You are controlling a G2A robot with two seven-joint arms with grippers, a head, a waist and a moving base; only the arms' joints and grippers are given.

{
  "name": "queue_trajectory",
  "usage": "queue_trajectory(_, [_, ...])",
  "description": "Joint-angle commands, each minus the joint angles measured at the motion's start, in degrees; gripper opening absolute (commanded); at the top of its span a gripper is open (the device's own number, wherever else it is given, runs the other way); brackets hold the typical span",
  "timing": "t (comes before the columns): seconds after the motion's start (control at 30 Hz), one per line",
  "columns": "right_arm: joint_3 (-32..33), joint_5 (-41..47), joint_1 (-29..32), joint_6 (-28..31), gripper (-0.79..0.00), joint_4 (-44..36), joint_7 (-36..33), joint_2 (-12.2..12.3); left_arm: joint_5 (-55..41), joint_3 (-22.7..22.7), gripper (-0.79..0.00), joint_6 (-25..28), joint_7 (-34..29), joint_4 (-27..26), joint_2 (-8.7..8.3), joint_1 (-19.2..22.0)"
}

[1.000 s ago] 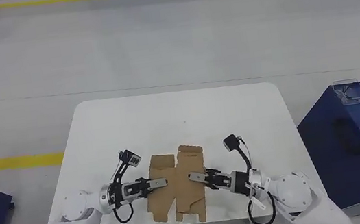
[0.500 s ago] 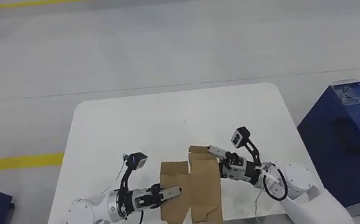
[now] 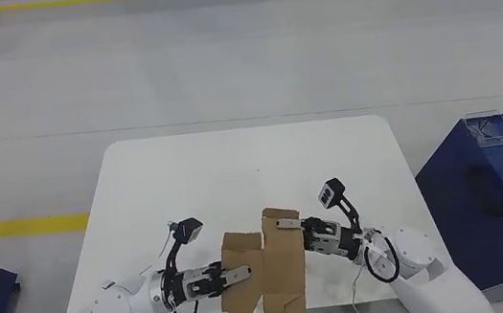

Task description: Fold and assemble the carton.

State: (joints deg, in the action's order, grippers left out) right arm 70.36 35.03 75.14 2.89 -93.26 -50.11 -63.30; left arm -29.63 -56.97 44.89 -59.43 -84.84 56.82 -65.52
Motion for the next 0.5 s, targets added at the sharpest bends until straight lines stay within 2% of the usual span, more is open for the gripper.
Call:
queue_trajectory(0.0, [0.49, -1.12, 0.06, 1.21, -0.785, -1.42, 0.75, 0.05, -0.91, 0.46, 0.000, -0.86, -0.84, 1.76, -0.71, 0.64])
queue_trajectory(0.13, [4.28, -7.12, 1.15, 6.27, -0.785, -4.67, 3.97, 0.60, -1.51, 0.42, 0.000, -1.50, -1.05, 2.07, -0.81, 0.71])
queue_trajectory(0.2, [5.70, -10.00, 2.15, 7.62, -0.785, -6.27, 5.95, 0.81, 1.60, -0.88, 0.000, -0.63, 1.69, 1.59, -0.90, 0.52])
queue_trajectory(0.27, [6.60, -13.53, 2.95, 8.52, -0.785, -7.77, 7.64, 0.99, 3.84, -1.19, 0.000, 1.07, 3.70, -0.53, -0.86, -0.59])
queue_trajectory(0.47, [6.45, -14.74, 4.44, 9.03, -0.785, -10.13, 11.08, 0.83, 7.50, -0.10, 0.000, 2.77, 3.76, -7.08, -0.76, -2.85])
